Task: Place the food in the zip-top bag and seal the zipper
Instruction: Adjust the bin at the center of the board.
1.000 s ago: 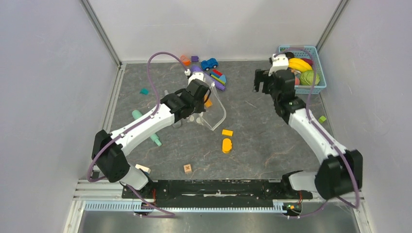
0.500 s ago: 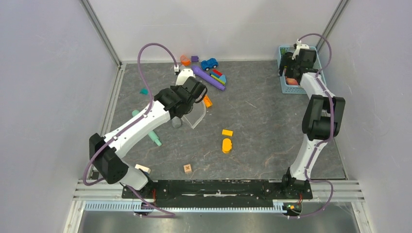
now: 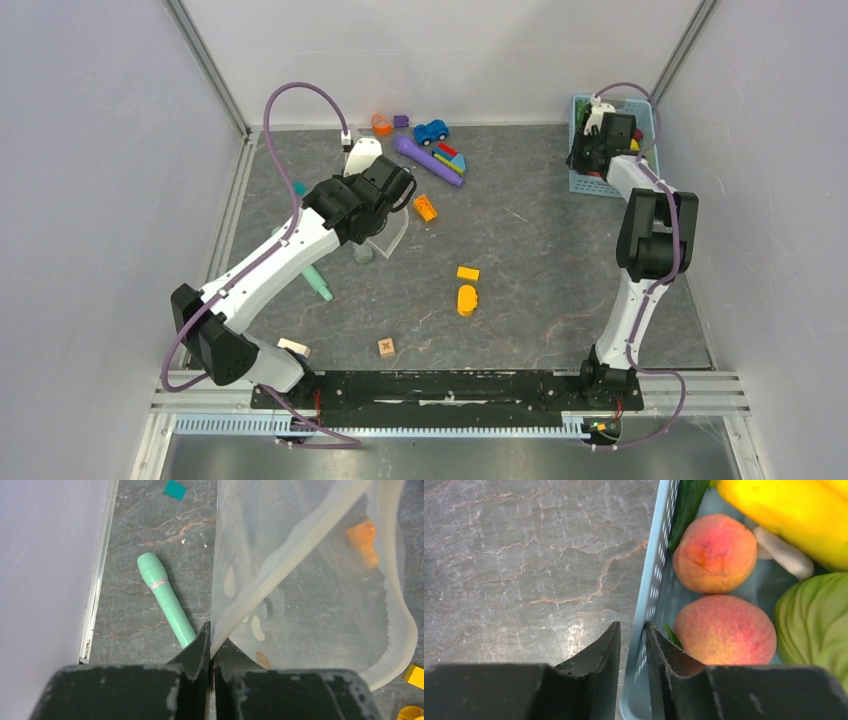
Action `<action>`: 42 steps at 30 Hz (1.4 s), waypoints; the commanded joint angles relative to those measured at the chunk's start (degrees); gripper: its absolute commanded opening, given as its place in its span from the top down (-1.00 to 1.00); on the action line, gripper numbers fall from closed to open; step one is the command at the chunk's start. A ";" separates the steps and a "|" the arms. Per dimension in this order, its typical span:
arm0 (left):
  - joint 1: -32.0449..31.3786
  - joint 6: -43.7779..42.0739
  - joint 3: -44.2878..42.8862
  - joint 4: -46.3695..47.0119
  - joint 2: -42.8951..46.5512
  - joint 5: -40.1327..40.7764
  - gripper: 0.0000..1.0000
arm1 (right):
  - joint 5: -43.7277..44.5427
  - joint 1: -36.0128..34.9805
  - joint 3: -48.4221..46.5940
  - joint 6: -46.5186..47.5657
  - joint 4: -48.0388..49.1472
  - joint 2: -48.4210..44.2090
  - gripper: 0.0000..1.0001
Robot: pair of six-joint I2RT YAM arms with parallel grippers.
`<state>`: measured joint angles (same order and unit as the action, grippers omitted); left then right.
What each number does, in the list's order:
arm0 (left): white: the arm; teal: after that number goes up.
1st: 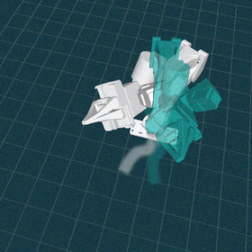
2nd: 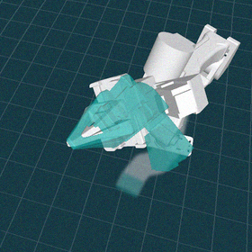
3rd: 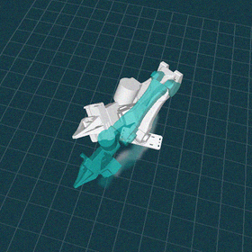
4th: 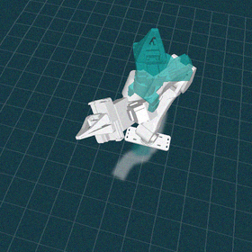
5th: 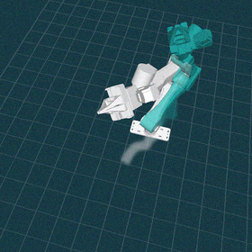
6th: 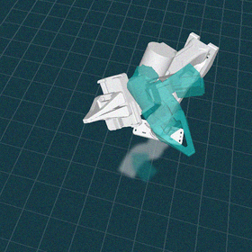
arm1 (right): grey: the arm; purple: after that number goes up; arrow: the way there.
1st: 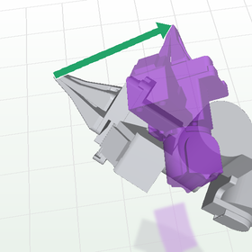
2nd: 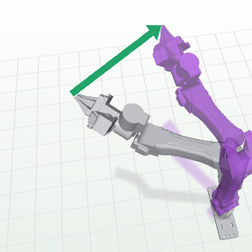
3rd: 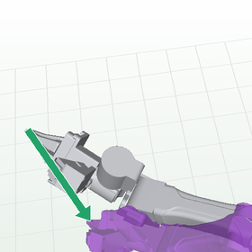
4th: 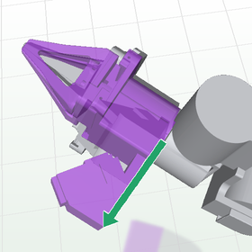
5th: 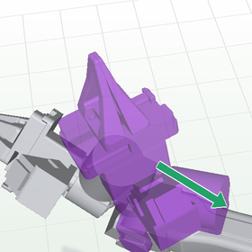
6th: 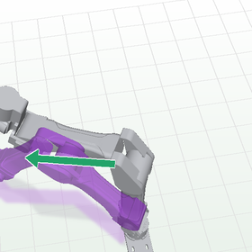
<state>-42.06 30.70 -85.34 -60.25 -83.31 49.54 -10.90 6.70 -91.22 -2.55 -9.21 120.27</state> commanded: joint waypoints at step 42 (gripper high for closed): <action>0.34 0.67 12.94 17.40 -4.97 -29.44 0.96 | 34.25 -31.49 53.25 -11.36 -0.32 -62.47 -0.97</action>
<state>-42.06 32.08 -71.31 -42.04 -89.47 21.43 11.22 -25.02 -34.46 -15.46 -5.76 56.40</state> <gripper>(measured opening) 0.033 0.984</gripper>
